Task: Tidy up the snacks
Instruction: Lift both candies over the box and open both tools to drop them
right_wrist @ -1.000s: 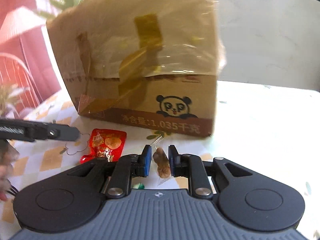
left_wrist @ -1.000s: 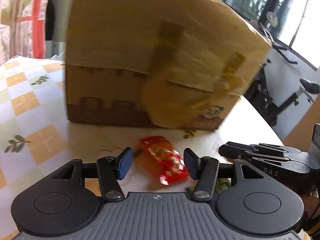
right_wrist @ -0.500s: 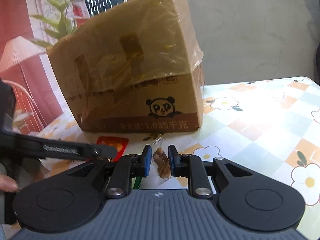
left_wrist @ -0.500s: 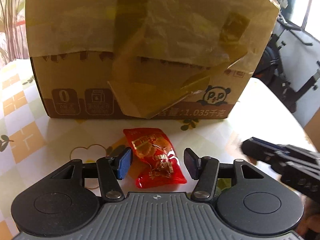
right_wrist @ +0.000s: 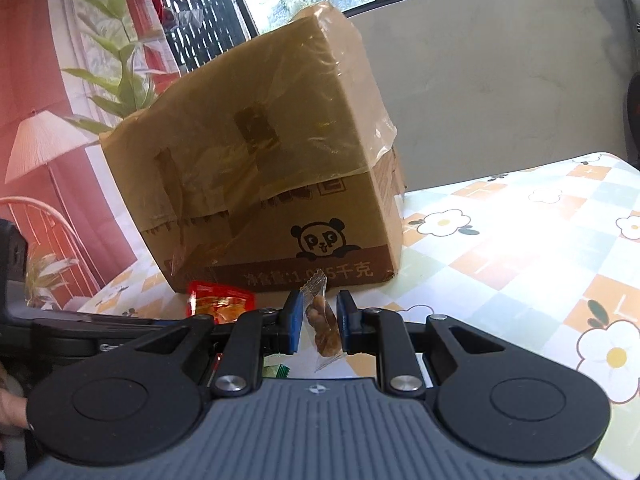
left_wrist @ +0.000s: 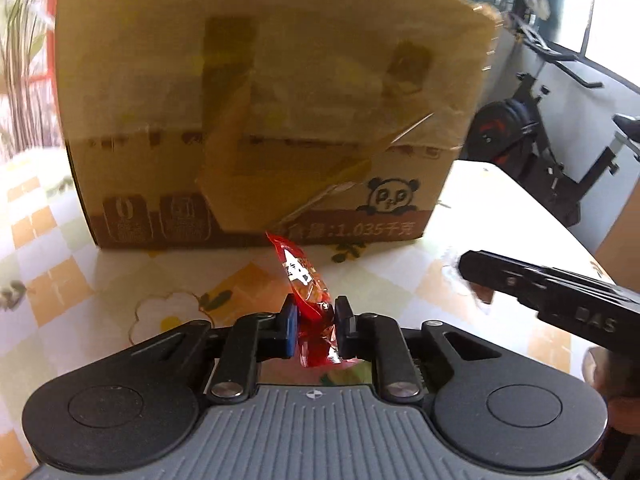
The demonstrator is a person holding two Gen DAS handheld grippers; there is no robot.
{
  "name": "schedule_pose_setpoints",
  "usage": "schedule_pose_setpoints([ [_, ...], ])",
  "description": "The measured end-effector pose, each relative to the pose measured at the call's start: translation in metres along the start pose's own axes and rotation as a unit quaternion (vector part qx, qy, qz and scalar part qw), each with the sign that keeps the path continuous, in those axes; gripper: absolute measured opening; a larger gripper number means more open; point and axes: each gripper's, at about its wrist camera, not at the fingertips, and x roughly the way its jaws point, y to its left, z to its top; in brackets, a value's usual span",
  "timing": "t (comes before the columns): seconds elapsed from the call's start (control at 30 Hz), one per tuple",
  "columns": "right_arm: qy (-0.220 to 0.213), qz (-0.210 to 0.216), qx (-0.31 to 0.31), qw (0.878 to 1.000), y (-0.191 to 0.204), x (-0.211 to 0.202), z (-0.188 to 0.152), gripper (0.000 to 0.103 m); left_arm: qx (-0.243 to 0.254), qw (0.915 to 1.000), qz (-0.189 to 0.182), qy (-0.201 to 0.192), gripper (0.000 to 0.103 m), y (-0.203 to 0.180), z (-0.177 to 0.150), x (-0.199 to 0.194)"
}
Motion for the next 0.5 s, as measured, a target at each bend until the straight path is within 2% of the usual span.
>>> schedule_pose_setpoints([
  [0.1, -0.003, 0.003, -0.003, 1.000, 0.001, 0.000, 0.000, 0.020, 0.017, 0.9997, -0.009, -0.017, 0.019, -0.001, 0.001, -0.013],
  [0.33, 0.017, -0.006, -0.037, 0.999, 0.014, 0.000, 0.002, 0.020, -0.002, 0.9990, -0.018, -0.040, 0.019, 0.021, 0.004, -0.050],
  [0.5, 0.003, 0.005, -0.041, 0.999, 0.025, -0.018, 0.018, 0.020, -0.024, 0.9988, -0.010, -0.041, 0.019, 0.055, -0.004, -0.085],
])
